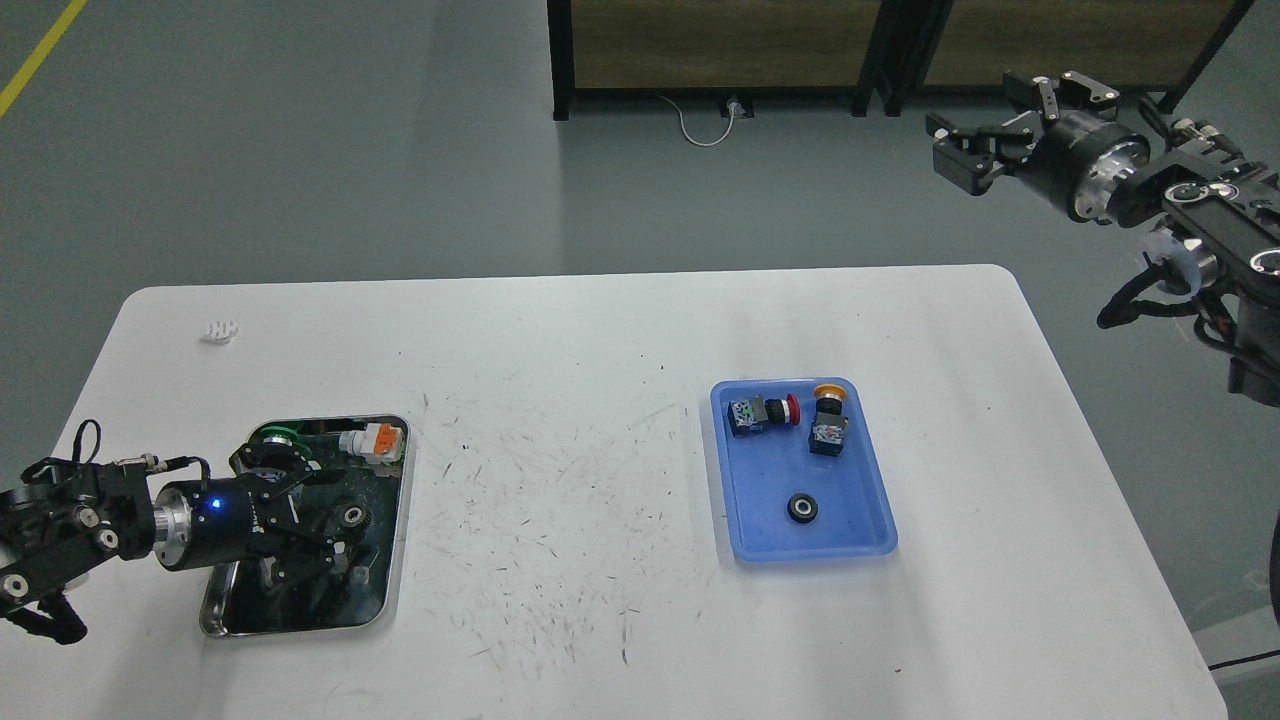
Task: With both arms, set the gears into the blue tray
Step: 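Grasp a second black gear in the metal tray with the left gripper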
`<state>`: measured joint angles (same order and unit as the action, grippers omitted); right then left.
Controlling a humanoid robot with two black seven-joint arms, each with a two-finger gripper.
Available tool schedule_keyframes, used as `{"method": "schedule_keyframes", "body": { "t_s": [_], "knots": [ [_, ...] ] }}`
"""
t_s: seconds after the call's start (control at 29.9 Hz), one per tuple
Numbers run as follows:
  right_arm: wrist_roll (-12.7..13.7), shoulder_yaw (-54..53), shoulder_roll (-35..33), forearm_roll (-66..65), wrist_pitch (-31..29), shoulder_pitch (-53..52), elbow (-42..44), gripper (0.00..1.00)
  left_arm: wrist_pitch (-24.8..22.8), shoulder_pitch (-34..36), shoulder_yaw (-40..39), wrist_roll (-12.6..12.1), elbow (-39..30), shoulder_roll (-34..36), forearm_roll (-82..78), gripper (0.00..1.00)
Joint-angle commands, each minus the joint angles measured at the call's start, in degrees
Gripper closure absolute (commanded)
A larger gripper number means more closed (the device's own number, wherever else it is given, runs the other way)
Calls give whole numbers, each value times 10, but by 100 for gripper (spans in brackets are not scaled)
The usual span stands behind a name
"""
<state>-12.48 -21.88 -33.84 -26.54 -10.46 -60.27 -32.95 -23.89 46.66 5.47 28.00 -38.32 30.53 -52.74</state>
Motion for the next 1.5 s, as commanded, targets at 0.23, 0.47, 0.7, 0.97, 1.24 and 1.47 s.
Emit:
{"method": "schedule_keyframes", "body": {
  "t_s": [0.23,0.47,0.7,0.97,1.24,1.47],
  "knots": [
    [0,1,0,0,1,0,0,12,-13,-1,1,0,2,1,0,40],
    [0,2,0,-1,0,0,0,12,-31,0,1,0,22,-4,0,39],
    [0,3,1,-1,1,0,0,12,-35,2,1,0,25,-10,0,39],
    [0,3,0,-1,3,2,0,12,-35,3,1,0,25,-21,-1,41],
    [0,3,-1,-1,3,2,0,12,-41,3,2,0,32,-22,-1,51],
    [0,3,0,-2,3,2,0,12,-41,3,2,0,41,-19,0,61]
  ]
}}
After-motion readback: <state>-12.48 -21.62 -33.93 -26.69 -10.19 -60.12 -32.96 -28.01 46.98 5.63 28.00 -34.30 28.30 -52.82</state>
